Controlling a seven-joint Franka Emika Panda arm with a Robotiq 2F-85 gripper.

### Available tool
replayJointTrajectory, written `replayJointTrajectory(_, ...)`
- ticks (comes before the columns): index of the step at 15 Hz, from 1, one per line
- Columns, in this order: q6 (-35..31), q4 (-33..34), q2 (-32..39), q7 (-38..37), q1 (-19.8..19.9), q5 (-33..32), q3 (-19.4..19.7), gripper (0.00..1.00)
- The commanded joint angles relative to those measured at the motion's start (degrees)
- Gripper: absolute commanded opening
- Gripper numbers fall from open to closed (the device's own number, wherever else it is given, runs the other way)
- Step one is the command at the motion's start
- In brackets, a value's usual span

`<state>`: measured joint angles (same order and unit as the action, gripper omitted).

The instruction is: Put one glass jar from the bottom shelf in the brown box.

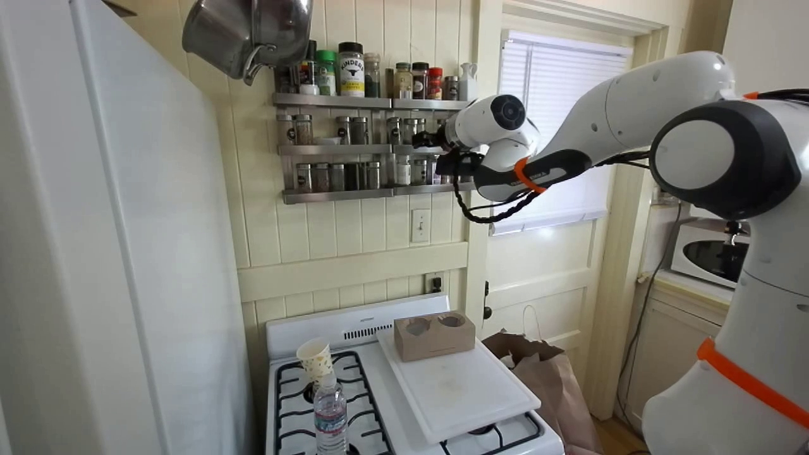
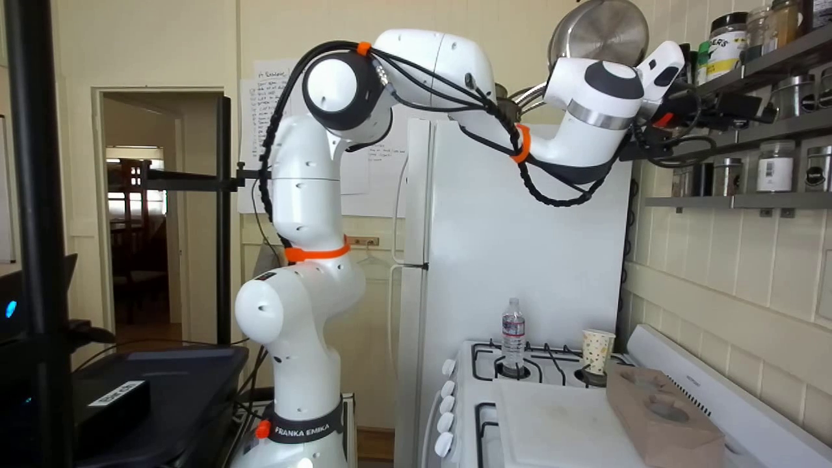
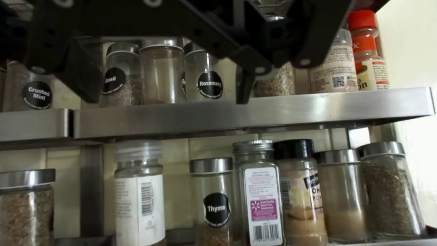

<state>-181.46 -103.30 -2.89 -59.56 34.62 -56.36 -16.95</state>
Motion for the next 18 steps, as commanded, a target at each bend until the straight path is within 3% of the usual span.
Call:
replayJointTrajectory(1,3.3,6.3,2.3,-14.0,1.0,-15.6,-3.1,1.00)
replayJointTrajectory(5,10.4,9.8,3.8,-30.2,-1.2,-33.1,-5.9,1.00)
replayJointTrajectory(9,20.1,7.5,4.3,-45.2,-3.6,-48.7,-8.6,1.00)
replayJointTrajectory(14,26.0,3.8,5.8,-51.1,-4.6,-51.7,-9.6,1.00)
replayJointTrajectory(18,26.1,4.2,6.9,-47.7,-4.4,-49.6,-9.3,1.00)
